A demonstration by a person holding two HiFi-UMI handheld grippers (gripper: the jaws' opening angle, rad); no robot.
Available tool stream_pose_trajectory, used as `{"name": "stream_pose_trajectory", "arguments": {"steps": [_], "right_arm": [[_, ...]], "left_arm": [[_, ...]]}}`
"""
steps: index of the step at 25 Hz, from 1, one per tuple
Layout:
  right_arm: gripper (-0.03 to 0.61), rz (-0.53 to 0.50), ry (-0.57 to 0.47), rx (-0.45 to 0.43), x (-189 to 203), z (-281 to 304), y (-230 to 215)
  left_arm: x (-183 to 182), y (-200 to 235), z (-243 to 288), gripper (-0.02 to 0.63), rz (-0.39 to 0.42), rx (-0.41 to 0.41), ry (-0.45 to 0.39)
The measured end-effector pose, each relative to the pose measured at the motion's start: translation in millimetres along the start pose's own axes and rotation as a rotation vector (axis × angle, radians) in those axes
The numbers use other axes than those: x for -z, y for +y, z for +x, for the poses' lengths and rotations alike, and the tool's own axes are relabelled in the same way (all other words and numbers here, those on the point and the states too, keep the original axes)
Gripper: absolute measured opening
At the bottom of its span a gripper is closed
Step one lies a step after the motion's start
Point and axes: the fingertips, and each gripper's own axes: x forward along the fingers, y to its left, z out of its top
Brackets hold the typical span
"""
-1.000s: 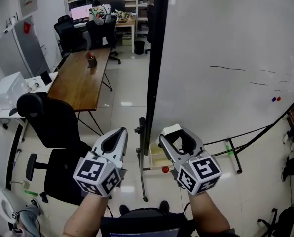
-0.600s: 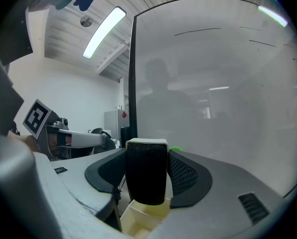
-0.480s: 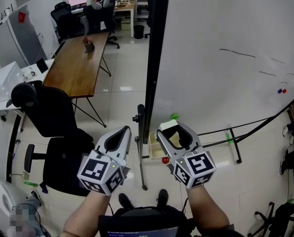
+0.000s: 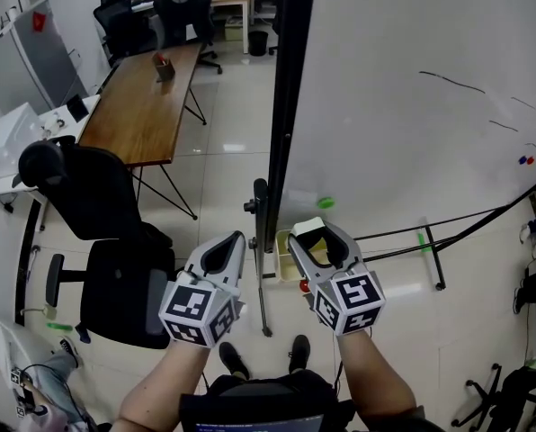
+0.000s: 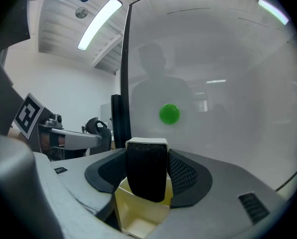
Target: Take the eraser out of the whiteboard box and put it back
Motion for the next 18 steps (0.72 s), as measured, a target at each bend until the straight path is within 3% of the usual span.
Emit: {"name": "stream_pose_trajectory", "arguments": {"steps": [4, 9, 18], "right_arm": [[0.266, 0.022, 0.041, 0.008, 14, 7, -6], [0.265, 0.018, 0.171, -0.002, 36, 13, -8], [0.261, 0.036, 0.395, -0.020, 49, 10, -3]], "left_arm": [[12, 1, 10, 0.035, -0.006, 0.007, 0.014], [24, -1, 16, 0.035, -0.007, 0.014, 0.035], [15, -5, 6, 0.035, -0.005, 0.002, 0.025]]}}
